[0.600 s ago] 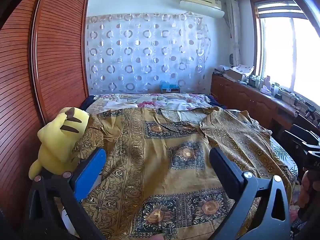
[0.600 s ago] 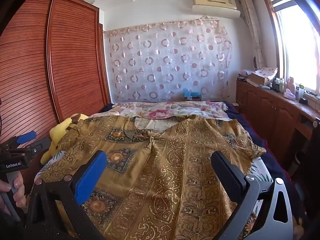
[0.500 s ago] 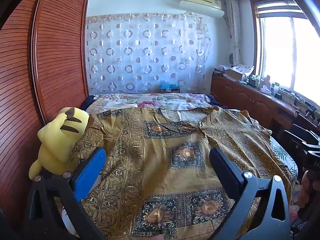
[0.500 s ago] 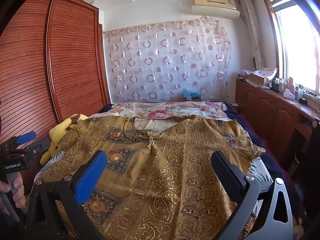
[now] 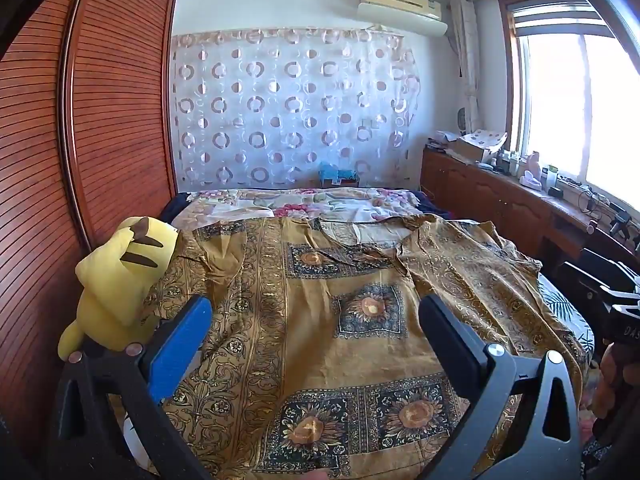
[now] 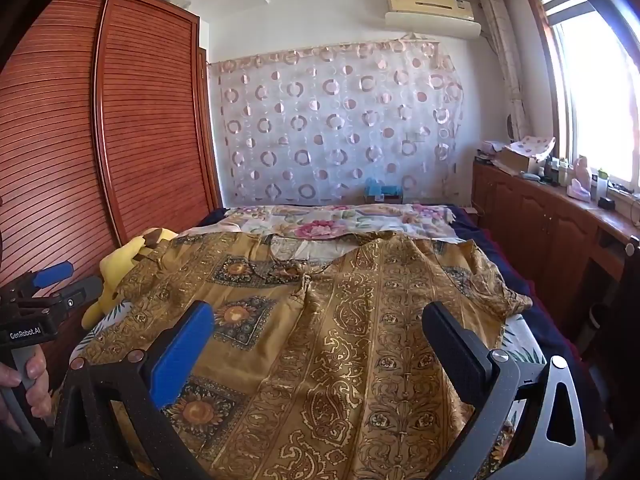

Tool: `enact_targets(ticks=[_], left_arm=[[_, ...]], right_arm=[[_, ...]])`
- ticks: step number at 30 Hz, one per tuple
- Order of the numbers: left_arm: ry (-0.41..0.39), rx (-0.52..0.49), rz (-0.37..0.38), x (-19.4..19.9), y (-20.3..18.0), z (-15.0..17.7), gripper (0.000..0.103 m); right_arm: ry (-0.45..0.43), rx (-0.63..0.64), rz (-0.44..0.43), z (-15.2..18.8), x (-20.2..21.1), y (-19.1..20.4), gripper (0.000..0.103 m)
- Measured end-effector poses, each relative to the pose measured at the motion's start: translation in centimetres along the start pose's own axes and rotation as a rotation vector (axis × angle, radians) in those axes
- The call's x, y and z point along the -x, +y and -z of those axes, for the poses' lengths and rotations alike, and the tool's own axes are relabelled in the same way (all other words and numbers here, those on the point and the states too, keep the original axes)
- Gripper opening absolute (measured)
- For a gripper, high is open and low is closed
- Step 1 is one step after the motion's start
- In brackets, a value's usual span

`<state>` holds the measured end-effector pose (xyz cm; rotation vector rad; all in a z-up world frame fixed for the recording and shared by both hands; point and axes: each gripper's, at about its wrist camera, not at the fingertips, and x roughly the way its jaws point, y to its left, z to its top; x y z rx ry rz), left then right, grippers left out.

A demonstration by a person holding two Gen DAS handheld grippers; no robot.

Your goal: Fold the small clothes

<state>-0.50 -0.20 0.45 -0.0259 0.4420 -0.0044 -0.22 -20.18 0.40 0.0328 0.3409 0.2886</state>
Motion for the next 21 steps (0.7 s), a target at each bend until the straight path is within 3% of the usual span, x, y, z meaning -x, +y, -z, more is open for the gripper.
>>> enact_targets(ticks=[21], left_arm=[[-0.005,-0.001,0.001,-0.05,0.03,0.01,0.103]], right_arm=[[-0.008,0.0,0.004,-0.01,0.19,0.13,0.103]])
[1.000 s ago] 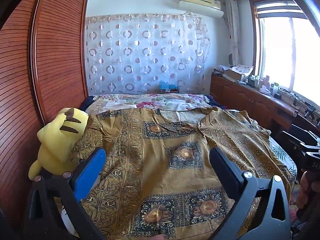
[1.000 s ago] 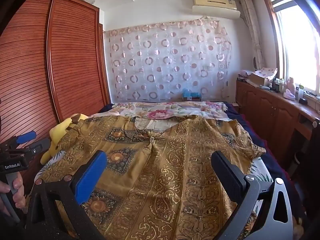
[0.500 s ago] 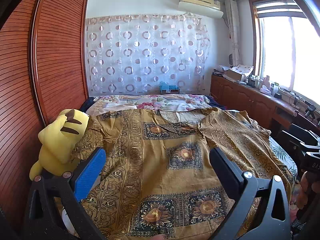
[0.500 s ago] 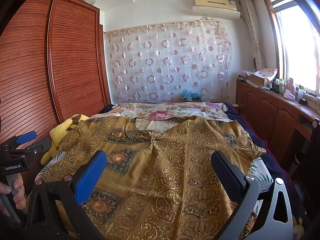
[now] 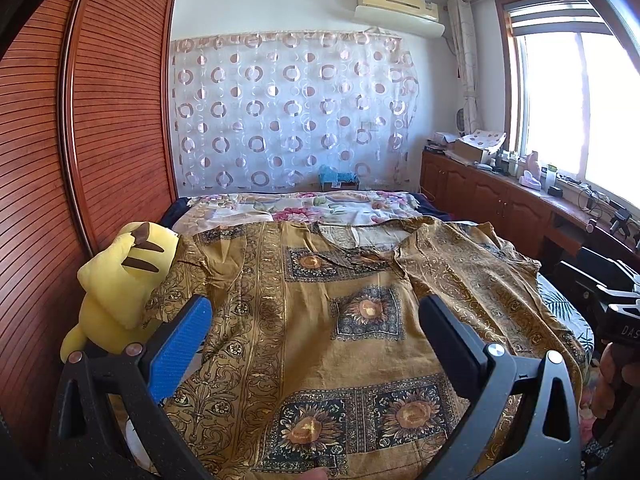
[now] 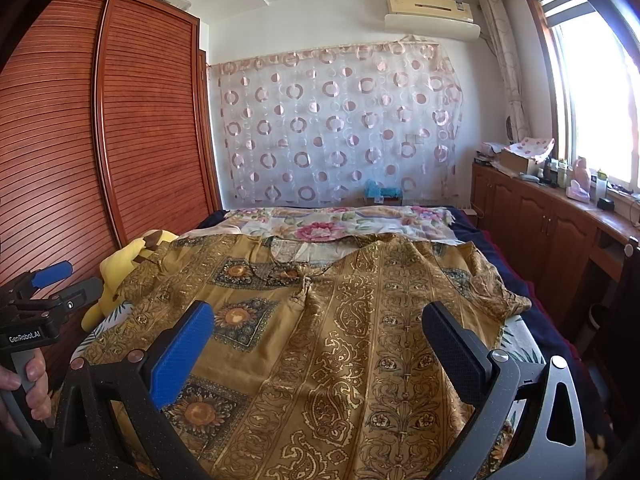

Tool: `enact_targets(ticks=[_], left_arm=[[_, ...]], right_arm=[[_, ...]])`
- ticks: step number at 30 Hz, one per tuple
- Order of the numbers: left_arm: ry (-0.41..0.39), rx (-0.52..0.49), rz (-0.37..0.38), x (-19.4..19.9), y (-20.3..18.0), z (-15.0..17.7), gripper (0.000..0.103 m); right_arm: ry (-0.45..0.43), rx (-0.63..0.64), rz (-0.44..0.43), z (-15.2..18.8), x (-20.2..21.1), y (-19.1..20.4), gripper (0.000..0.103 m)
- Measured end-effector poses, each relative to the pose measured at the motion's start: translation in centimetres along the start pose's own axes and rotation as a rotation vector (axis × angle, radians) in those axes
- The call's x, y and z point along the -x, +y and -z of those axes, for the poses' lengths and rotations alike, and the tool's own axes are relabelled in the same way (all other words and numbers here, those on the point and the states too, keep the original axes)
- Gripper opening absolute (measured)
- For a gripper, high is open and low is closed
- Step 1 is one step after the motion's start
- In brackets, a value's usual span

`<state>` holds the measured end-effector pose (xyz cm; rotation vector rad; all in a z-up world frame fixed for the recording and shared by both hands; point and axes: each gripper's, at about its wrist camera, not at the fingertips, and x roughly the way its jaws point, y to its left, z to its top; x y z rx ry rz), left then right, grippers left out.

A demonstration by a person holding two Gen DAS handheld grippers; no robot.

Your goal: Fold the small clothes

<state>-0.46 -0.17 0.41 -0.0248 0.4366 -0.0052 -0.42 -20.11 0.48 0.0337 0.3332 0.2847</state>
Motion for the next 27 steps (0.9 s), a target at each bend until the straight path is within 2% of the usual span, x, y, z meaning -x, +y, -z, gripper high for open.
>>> enact_targets(ticks=[27], left_arm=[[-0.006,-0.006,-0.004,0.17,-0.35,0.05,0.103]], right_arm=[[-0.006,-0.002,0.001,0.02,0.02,0.17,0.103]])
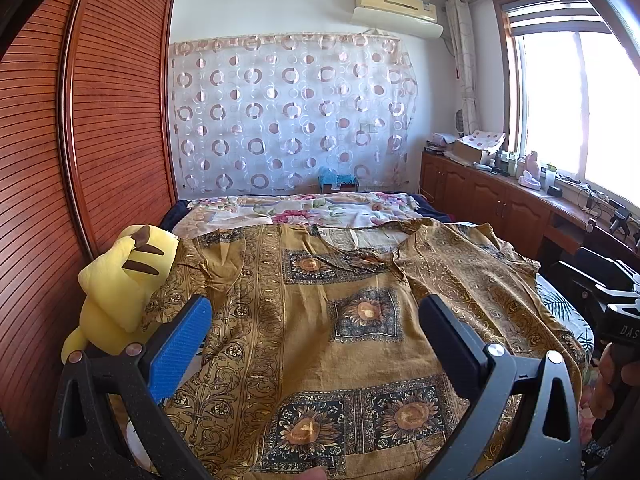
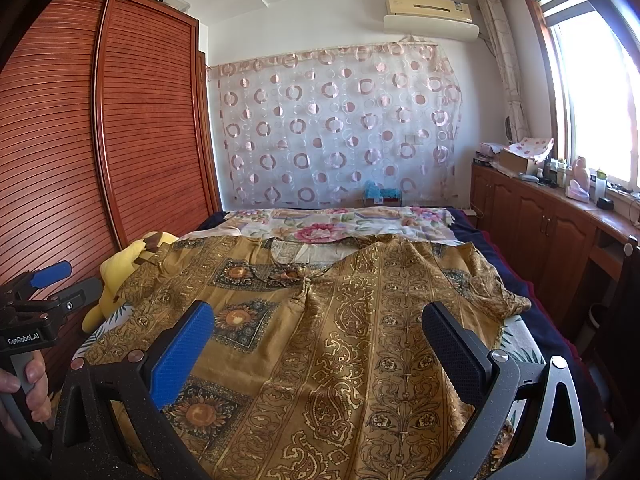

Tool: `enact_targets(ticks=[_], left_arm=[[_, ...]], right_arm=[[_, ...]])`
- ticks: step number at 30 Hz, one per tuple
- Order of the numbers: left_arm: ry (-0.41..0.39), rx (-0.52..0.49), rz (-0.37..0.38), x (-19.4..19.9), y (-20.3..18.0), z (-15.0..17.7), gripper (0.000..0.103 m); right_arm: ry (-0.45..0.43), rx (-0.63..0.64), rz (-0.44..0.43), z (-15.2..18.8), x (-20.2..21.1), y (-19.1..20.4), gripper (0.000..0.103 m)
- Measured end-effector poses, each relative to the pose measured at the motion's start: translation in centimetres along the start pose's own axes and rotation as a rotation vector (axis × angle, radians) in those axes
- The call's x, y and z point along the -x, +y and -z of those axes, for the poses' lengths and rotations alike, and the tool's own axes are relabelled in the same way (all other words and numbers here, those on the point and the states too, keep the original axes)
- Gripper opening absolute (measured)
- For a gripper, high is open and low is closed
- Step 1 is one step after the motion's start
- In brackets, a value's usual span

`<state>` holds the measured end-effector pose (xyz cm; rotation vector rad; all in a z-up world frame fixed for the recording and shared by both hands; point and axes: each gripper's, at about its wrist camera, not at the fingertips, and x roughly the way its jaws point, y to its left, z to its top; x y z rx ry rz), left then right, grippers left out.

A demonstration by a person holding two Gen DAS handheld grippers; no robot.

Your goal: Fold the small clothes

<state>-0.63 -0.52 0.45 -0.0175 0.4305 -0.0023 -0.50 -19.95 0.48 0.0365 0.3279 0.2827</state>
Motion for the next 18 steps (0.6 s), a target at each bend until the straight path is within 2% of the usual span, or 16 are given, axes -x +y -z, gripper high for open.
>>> enact_targets(ticks=[18], left_arm=[[-0.002,-0.001,0.001,0.77,-0.01,-0.68,0.103]], right_arm=[[-0.001,0.0,-0.002,0.0,0.0,-0.04,0.103]])
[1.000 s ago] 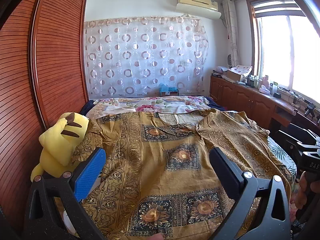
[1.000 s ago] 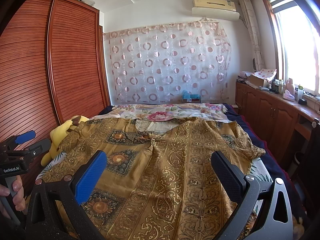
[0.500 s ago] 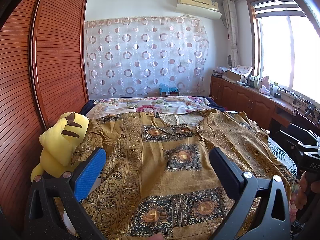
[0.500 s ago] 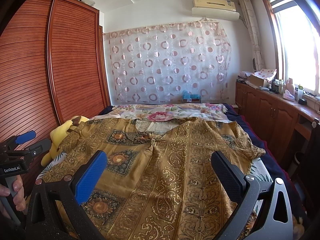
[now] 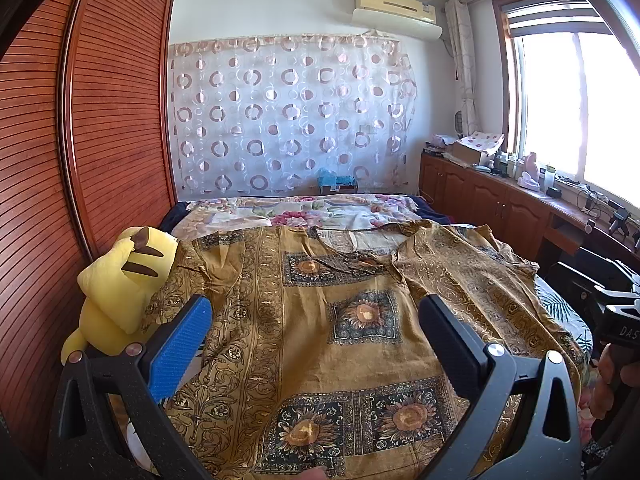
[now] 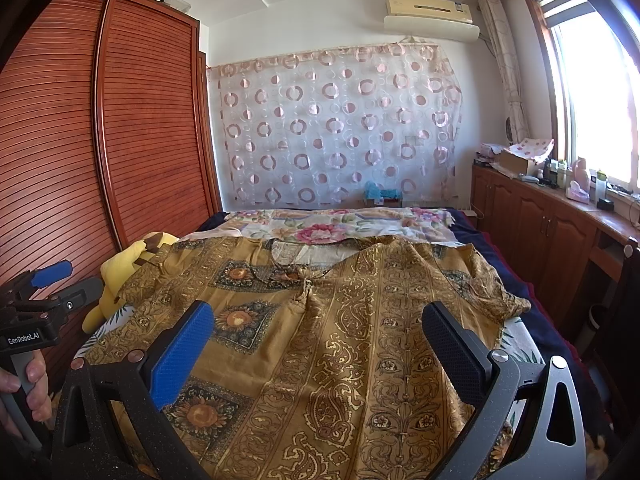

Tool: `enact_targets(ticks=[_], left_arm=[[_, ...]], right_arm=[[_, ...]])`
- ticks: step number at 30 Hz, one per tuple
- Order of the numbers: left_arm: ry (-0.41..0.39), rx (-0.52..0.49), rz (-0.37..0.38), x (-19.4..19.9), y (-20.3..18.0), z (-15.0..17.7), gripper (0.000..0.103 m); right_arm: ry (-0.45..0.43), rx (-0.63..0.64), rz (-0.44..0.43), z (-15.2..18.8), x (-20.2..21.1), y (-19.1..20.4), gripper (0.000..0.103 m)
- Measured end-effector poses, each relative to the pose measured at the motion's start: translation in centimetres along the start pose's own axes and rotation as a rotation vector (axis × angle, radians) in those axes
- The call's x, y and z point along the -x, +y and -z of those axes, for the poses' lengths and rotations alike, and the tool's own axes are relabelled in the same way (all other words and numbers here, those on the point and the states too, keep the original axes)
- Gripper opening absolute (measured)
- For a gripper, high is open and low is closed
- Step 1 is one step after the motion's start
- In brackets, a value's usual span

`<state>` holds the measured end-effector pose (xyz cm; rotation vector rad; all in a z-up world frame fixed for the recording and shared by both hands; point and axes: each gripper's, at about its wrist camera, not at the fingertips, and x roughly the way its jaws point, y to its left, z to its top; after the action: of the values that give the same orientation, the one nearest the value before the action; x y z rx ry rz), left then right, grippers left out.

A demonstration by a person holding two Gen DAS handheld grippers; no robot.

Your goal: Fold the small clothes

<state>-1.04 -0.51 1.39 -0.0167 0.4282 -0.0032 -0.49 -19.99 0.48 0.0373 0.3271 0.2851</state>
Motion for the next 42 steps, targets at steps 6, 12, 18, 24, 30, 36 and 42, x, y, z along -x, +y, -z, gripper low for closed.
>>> enact_targets(ticks=[6,12,18,24,30,36,42], left_arm=[[-0.001,0.0,-0.001,0.0,0.0,0.0,0.103],[-0.001,0.0,0.0,0.1,-0.1,-0.4,0.103],[0.043,0.012,-0.012,-0.8,0.4,-0.4,0.103],[0.099,0.021,-0.027,-3.0,2.2,0.6,0.103],[0.152,0.022,-0.038,-5.6,5.5,1.8,0.103],[0.201,0.02,-0.08,-8.0,9.9,2.1,0.103],[0.258,0.066,-0.109,-10.8,15.0,1.9,0.103]], right_arm=[[-0.002,0.0,0.0,-0.1,0.0,0.0,0.103],[0.0,0.0,0.0,-0.1,0.0,0.0,0.103],[0.029,-0.005,-0.019,0.3,-1.0,-0.3,0.103],[0.056,0.019,-0.049,0.5,-2.2,-0.1,0.103],[0.128,0.062,-0.094,1.0,-5.0,0.2,0.103],[0.216,0.078,-0.135,1.2,-8.0,0.4,0.102],[0.264,0.123,-0.137,1.0,-10.4,0.9,0.102]])
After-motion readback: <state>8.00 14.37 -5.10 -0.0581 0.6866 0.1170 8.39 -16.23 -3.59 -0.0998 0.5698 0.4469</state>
